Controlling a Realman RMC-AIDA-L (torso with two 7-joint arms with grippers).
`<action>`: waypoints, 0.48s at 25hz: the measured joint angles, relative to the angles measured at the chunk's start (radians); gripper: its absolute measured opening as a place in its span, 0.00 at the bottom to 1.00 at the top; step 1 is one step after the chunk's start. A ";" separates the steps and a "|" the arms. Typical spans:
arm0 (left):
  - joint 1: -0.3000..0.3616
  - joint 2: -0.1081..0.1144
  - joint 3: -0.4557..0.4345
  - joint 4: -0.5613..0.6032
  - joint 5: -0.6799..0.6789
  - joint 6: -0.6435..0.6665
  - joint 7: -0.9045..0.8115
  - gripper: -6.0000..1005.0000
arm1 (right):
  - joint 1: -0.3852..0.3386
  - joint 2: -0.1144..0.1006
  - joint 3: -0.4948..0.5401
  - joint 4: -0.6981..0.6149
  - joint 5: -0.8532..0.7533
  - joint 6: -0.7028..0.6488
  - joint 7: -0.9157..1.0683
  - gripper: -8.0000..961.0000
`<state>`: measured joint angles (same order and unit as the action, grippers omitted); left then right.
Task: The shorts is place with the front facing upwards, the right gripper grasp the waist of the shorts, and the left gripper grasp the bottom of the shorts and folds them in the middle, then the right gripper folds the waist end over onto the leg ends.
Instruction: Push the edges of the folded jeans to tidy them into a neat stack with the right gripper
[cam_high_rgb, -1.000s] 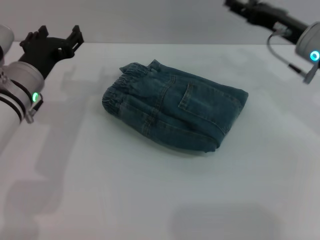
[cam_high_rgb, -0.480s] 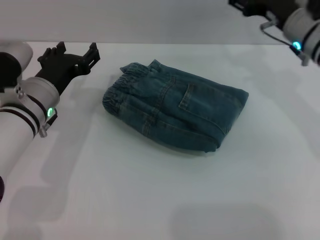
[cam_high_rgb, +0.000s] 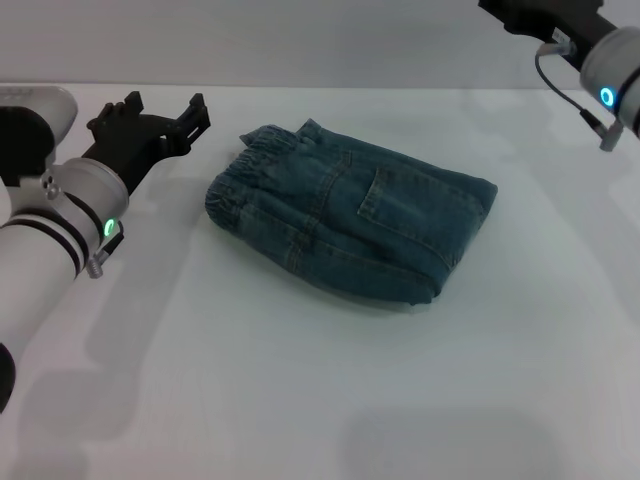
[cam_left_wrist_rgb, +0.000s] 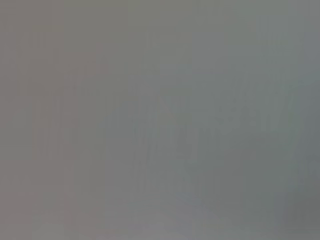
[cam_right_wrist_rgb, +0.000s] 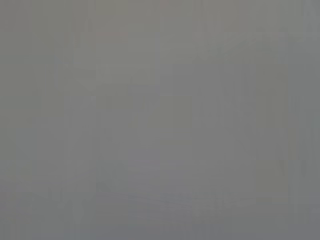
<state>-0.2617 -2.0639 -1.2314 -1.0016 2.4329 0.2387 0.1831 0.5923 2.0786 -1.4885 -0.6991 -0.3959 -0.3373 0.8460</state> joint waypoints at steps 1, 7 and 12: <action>-0.004 -0.001 0.001 0.003 0.000 -0.001 0.000 0.81 | -0.012 0.000 0.000 0.004 -0.002 -0.041 0.004 0.81; -0.035 -0.001 0.007 0.024 0.000 -0.022 -0.002 0.81 | -0.062 -0.003 0.064 0.112 0.000 -0.347 0.022 0.81; -0.054 -0.002 0.011 0.035 0.000 -0.038 -0.002 0.81 | -0.077 -0.009 0.119 0.235 0.015 -0.520 0.134 0.81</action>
<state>-0.3155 -2.0660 -1.2206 -0.9662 2.4329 0.2008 0.1809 0.5152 2.0695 -1.3694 -0.4645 -0.3811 -0.8576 0.9795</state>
